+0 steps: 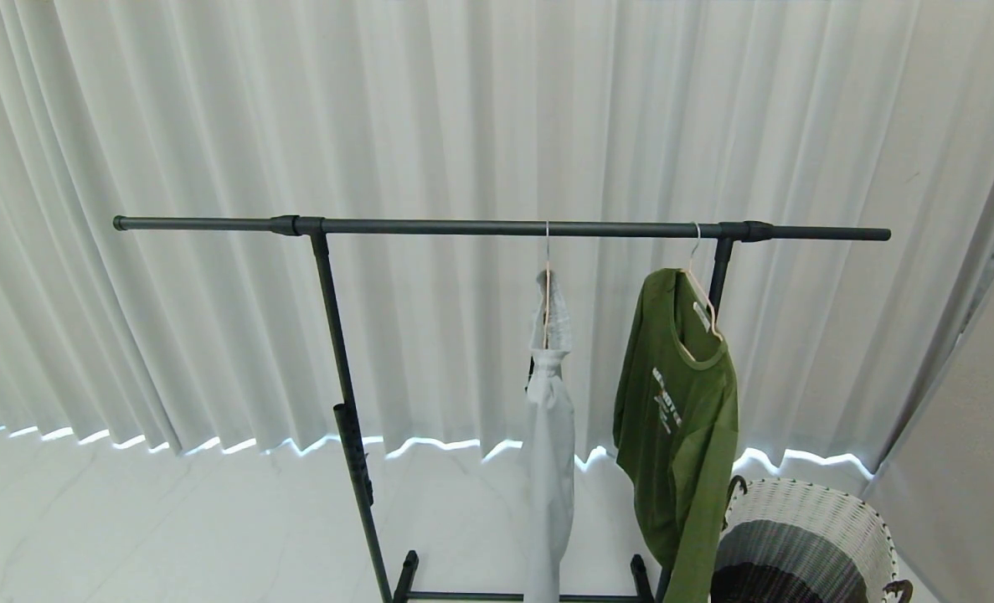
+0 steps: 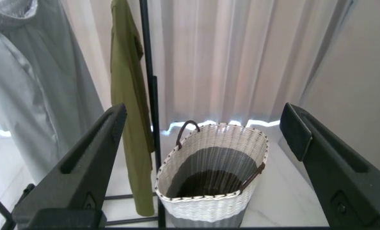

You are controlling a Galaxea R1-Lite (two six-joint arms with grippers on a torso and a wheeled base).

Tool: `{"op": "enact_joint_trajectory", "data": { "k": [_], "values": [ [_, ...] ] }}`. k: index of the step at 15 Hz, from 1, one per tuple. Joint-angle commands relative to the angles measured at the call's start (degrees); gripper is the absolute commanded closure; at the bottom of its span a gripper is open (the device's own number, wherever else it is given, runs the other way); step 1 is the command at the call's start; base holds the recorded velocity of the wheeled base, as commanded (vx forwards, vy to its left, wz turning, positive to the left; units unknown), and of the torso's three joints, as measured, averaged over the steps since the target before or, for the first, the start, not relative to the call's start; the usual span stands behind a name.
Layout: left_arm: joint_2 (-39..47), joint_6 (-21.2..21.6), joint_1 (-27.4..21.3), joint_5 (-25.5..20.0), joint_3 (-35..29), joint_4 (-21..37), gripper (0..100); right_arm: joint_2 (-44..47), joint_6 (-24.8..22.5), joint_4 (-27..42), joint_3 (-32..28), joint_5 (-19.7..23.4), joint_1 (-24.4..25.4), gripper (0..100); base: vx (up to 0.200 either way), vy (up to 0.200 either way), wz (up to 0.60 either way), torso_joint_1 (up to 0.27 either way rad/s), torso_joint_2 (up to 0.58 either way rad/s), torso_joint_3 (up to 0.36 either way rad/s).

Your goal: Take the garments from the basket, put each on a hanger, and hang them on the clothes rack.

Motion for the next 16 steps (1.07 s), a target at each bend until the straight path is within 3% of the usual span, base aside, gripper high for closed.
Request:
{"op": "enact_joint_trajectory", "data": {
  "k": [1,16],
  "values": [
    [0.0,0.0,0.0,0.0,0.0,0.0,0,0.0,0.0,0.0,0.0,0.0,0.0,0,0.0,0.0,0.0,0.0,0.0,0.0],
    [0.0,0.0,0.1,0.0,0.0,0.0,0,0.0,0.0,0.0,0.0,0.0,0.0,0,0.0,0.0,0.0,0.0,0.0,0.0]
  ]
}}
